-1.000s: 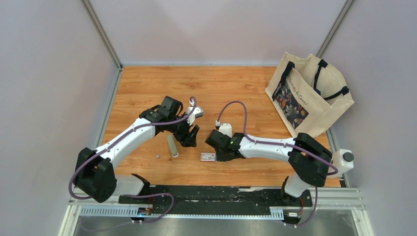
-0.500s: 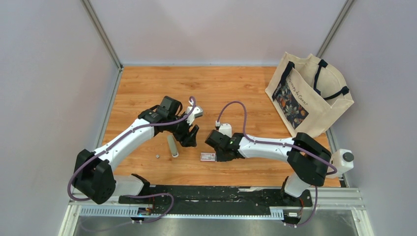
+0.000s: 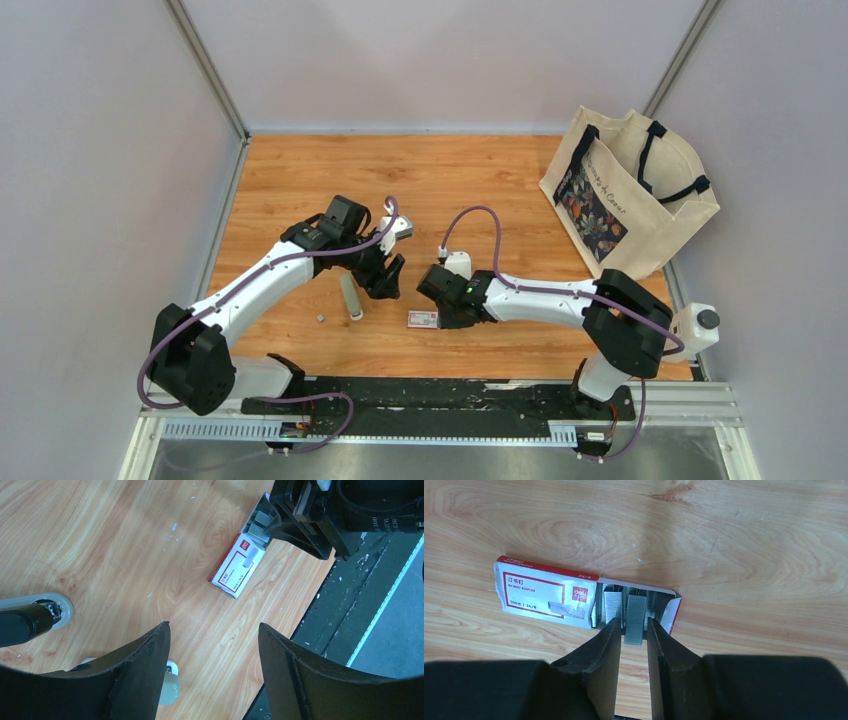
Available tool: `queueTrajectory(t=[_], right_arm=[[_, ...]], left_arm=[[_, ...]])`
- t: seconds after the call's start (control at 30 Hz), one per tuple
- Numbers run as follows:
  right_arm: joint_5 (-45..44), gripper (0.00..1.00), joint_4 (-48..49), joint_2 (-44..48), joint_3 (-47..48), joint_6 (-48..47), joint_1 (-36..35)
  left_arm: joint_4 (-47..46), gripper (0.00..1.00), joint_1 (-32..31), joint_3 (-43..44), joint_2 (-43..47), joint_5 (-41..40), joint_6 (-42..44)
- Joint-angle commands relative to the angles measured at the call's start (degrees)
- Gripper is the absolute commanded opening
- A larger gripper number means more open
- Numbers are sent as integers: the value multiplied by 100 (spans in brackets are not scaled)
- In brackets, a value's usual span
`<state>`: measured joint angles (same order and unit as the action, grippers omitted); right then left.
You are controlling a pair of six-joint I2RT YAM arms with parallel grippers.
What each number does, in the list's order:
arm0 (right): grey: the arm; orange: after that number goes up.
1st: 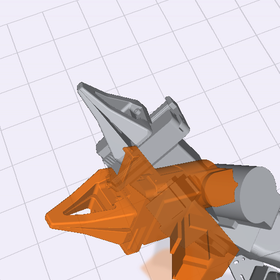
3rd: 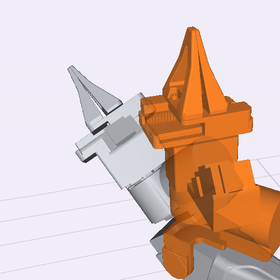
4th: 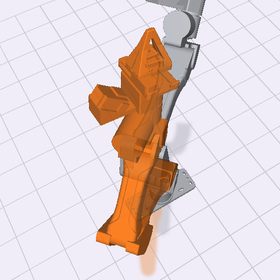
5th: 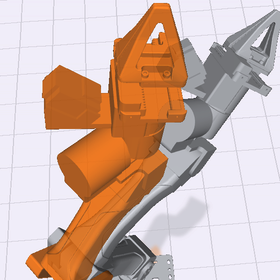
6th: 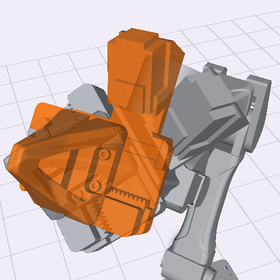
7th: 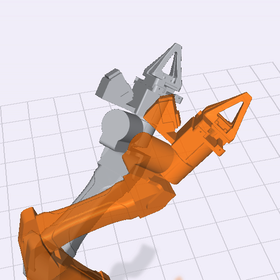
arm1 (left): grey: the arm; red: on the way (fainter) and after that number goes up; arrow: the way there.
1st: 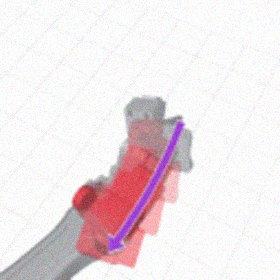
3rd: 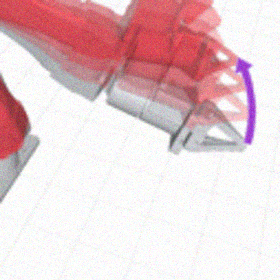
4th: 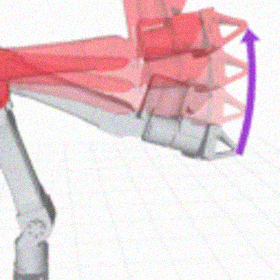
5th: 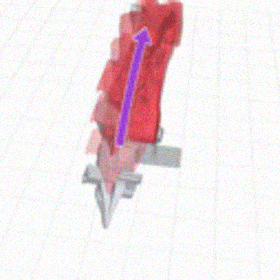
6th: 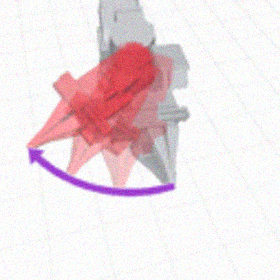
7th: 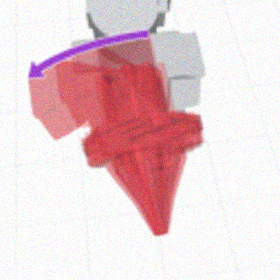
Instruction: Unload the staples from the stapler
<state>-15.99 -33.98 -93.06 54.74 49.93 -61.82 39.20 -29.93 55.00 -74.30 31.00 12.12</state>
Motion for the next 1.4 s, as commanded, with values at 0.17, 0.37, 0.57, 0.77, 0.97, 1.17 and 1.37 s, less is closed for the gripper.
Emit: queueTrajectory(t=[0.17,0.37,0.57,0.77,0.97,1.17,1.37], right_arm=[[-176,30,-144,367,247,78,-67],[-194,27,-154,648,46,174,-137],[-19,5,128,693,-236,236,-137],[61,4,295,490,-289,228,-128],[104,4,348,402,-245,157,-102],[166,4,453,420,-341,166,-58],[307,4,576,394,-411,157,39]], left_arm=[[35,73,-21,142,188,143,194],[61,73,-21,142,197,125,221],[70,73,-21,160,188,134,230],[79,73,-21,169,179,116,229],[70,73,-21,160,162,116,247],[53,73,-21,169,135,116,247],[61,73,-21,160,144,134,247]])
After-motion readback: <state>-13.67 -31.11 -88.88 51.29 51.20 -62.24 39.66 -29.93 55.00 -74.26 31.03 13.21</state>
